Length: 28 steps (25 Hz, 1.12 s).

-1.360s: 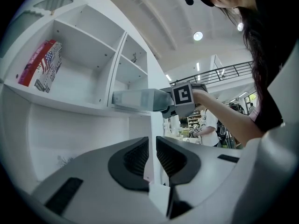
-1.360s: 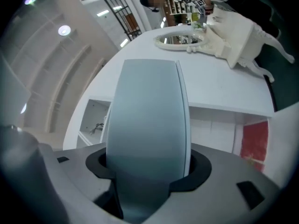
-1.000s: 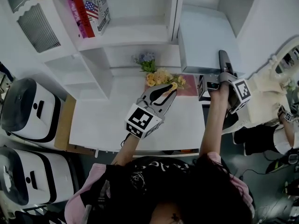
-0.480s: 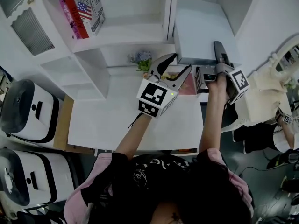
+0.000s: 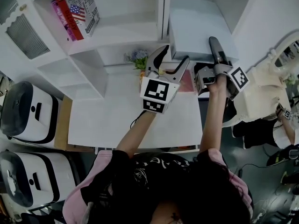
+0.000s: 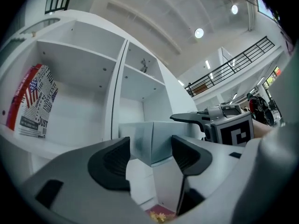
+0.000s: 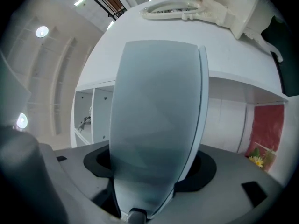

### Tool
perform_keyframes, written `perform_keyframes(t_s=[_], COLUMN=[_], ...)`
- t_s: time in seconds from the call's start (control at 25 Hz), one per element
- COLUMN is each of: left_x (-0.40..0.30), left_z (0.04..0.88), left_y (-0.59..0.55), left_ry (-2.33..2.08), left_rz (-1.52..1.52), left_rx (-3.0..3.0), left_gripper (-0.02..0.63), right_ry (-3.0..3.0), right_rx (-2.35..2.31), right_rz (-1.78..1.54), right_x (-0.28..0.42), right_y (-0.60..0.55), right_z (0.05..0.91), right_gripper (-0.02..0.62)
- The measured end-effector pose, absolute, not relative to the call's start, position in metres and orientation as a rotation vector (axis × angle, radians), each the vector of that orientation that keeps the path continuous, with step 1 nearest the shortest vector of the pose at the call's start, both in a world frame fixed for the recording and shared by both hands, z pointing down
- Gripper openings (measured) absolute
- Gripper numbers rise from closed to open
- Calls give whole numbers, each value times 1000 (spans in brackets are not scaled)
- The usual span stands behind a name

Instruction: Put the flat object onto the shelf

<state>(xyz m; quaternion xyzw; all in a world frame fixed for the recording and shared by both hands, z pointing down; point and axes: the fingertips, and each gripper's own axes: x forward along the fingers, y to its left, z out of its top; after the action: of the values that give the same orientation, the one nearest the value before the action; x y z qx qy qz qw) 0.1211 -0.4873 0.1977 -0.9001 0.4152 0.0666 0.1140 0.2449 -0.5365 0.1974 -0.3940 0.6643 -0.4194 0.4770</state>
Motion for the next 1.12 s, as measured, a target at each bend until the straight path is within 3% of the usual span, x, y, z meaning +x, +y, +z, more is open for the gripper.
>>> perform_keyframes(t_s=[0.68, 1.12], left_x=[123, 121], left_z=[181, 204], left_y=[-515, -495], left_ry=[1217, 1090], left_rz=[323, 187], left_rx=[-2683, -2797], left_gripper=[273, 278], right_ry=[1879, 2027], right_rx=[-1046, -1088], right_rz=[-906, -834], right_x=[231, 202], right_y=[-494, -460], right_z=[206, 219], right_gripper=[321, 321])
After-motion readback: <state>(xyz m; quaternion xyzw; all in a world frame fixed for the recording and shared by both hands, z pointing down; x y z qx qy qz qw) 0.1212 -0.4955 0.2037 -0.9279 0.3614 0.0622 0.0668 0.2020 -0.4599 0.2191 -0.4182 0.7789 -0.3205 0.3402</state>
